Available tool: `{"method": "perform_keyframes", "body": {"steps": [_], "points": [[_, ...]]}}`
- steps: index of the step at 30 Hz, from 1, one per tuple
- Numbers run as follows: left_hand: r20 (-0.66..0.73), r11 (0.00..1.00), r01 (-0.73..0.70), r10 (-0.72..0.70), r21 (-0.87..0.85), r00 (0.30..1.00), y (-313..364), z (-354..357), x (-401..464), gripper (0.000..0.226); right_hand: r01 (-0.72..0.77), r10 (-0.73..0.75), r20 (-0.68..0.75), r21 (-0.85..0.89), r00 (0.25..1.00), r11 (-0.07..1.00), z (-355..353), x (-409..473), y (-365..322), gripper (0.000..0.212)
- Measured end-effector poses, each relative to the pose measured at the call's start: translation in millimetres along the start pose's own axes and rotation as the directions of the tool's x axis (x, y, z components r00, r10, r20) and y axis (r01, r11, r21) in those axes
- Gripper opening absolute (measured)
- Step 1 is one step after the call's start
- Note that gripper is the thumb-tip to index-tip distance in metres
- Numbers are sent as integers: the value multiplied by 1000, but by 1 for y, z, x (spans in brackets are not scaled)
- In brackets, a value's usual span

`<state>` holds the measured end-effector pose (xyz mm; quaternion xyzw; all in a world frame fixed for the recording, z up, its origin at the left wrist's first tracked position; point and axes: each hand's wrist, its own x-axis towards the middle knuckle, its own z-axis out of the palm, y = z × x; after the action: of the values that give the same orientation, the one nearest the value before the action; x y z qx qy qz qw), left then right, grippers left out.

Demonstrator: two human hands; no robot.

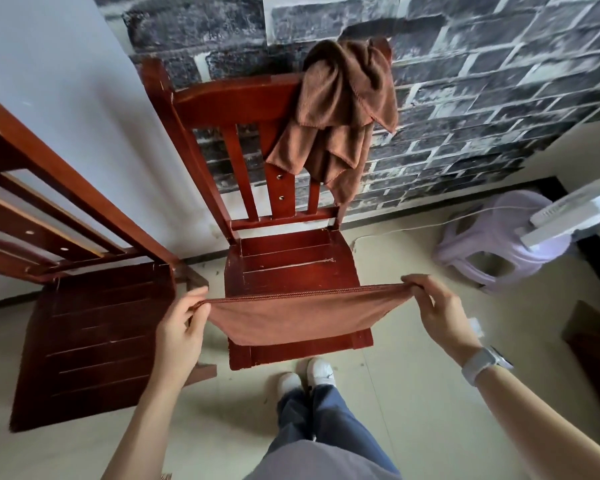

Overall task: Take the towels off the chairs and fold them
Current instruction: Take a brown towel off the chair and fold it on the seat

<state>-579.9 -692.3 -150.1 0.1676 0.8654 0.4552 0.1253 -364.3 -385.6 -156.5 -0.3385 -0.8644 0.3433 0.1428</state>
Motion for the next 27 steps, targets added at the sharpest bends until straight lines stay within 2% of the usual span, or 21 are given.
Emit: {"method": "perform_keyframes", "body": {"steps": [3, 5, 7, 10, 14, 21, 27], "points": [[-3, 993, 119, -119, 21, 993, -3, 11, -28, 15, -115, 115, 28, 15, 993, 993, 6, -28, -3, 30], [-25, 983, 165, -164, 86, 986, -7, 18, -45, 18, -134, 136, 47, -41, 990, 990, 10, -45, -1, 33], [-44, 975, 173, -168, 142, 985, -16, 20, -60, 18, -132, 140, 92, -89, 986, 987, 12, -60, 4, 40], [-44, 963, 185, -180, 197, 983, -31, 23, -76, 16, -157, 178, 164, -129, 970, 979, 14, -76, 10, 36], [-20, 953, 175, -175, 249, 984, -41, 26, -84, 15, -169, 203, 191, -182, 960, 969, 17, -83, 14, 38], [-19, 955, 150, -150, 257, 989, -41, 35, -56, 17, -170, 204, 186, -185, 961, 968, 34, -49, 23, 32], [-19, 941, 235, -238, 245, 971, -61, 60, 9, 21, -100, 138, 194, -195, 971, 976, 72, 19, 46, 28]]}}
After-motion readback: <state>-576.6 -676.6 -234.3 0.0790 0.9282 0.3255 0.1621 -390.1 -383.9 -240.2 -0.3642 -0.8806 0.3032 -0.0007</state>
